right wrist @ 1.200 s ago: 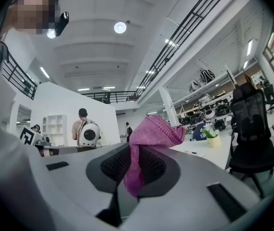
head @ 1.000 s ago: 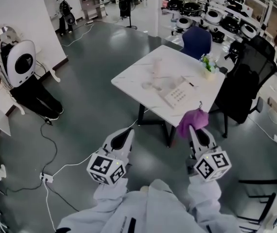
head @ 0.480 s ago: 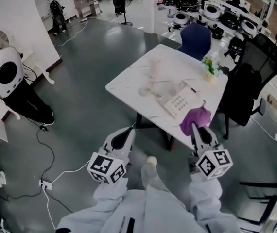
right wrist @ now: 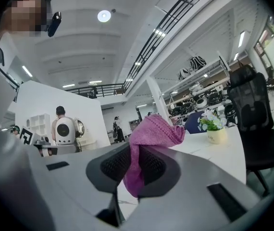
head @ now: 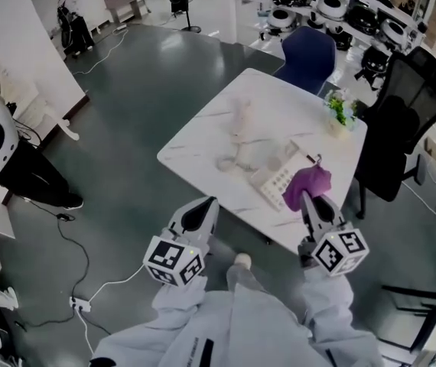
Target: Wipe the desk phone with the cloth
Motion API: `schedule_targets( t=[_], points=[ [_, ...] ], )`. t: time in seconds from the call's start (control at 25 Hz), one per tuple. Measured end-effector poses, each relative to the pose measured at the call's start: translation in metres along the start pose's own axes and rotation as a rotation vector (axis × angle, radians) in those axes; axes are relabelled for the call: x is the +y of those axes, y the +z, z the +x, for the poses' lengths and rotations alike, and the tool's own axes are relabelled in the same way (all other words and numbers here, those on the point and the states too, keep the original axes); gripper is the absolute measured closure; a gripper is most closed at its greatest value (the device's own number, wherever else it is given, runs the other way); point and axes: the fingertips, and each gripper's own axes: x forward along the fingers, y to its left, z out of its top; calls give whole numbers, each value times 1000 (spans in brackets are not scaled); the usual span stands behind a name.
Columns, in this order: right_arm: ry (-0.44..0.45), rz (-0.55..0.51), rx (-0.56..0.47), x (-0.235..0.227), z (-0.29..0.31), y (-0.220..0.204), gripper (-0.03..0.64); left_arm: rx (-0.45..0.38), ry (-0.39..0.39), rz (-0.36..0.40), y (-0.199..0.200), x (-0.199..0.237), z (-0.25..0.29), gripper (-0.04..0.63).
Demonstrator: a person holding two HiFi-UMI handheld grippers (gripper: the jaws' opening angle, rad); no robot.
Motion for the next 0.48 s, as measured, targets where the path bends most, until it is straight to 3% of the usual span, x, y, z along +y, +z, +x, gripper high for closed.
schedule_targets(
  t=[0.48],
  points=[
    [-59, -2, 26, -59, 68, 12, 583, 68, -108, -1, 2, 30, 106, 597]
  ],
)
